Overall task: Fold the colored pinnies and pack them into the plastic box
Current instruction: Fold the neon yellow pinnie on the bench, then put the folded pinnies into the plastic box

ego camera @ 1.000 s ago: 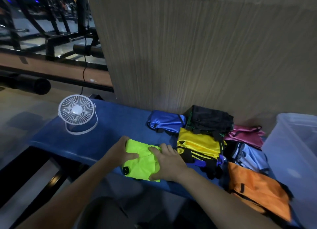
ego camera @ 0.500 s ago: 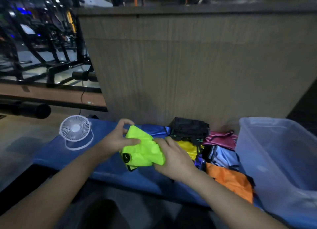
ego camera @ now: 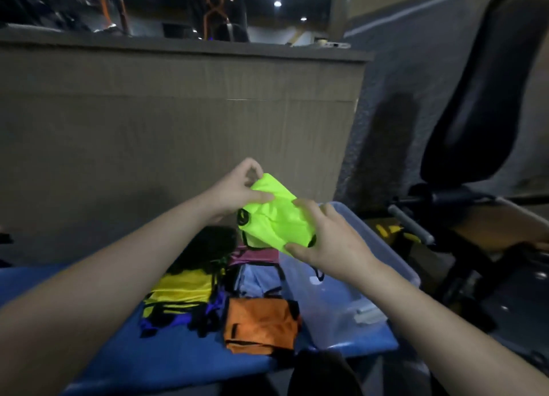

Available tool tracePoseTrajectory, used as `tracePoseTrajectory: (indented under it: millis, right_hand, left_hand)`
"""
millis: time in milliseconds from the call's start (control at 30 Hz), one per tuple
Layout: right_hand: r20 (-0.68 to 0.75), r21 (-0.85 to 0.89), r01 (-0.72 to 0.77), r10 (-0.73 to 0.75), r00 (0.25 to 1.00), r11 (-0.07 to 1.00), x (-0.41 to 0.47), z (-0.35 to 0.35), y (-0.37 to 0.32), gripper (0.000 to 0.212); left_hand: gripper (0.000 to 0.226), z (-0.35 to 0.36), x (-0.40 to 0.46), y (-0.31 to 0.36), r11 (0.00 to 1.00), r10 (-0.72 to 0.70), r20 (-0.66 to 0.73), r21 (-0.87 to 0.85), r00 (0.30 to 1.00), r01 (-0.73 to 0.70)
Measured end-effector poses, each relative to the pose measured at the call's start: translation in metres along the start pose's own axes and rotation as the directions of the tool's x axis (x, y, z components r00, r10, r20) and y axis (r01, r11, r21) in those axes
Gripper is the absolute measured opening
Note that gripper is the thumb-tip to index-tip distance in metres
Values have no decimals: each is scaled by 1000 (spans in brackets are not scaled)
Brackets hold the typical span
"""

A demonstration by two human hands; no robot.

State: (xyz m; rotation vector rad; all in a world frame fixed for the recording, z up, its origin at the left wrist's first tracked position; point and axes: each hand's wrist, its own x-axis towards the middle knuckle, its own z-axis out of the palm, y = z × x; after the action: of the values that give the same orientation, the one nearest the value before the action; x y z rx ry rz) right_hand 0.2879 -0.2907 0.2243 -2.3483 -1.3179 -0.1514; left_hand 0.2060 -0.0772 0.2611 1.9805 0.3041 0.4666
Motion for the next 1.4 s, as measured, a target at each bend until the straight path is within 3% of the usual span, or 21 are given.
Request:
tracePoseTrajectory:
  millis: [167, 367, 467, 600, 767, 900, 1100, 1267, 1400]
  right_hand:
    - [24, 4, -164, 164, 986, 986, -2, 3, 62, 82]
    - [160, 11, -302, 297, 941, 953, 12, 30, 100, 78]
    - [248, 8, -337, 325, 913, 941, 29, 50, 105, 80]
    - [432, -54, -375, 360, 827, 926, 48, 73, 106, 92]
    - [405, -111, -348, 362, 839, 931, 45, 73, 106, 86]
    - [275, -92, -308, 322, 906, 947, 28, 46, 85, 73]
    - [32, -12, -104, 104, 994, 995, -12, 23, 15, 50]
    - [8, 35, 31, -31, 999, 999, -46, 64, -34, 40]
    - [73, 71, 27, -32, 997, 997, -62, 112, -35, 40]
  left_hand:
    - [32, 70, 65, -13, 994, 50, 177, 82, 983, -66]
    - [30, 119, 119, -52, 971, 19, 230, 226, 973, -73]
    - [27, 126, 135, -72, 924, -16, 242, 374, 970, -78]
    - [30, 130, 137, -88, 775, -60, 243, 623, 968, -108]
    - [26, 114, 105, -76, 790, 86, 250, 572, 964, -219]
    - [18, 73, 58, -71, 853, 147, 171, 477, 974, -213]
    - [12, 31, -42, -99, 955, 13, -6, 298, 1000, -10]
    - [27, 37, -111, -154, 972, -93, -15, 217, 996, 94]
    - [29, 52, -138, -183, 965, -171, -84, 186, 982, 184]
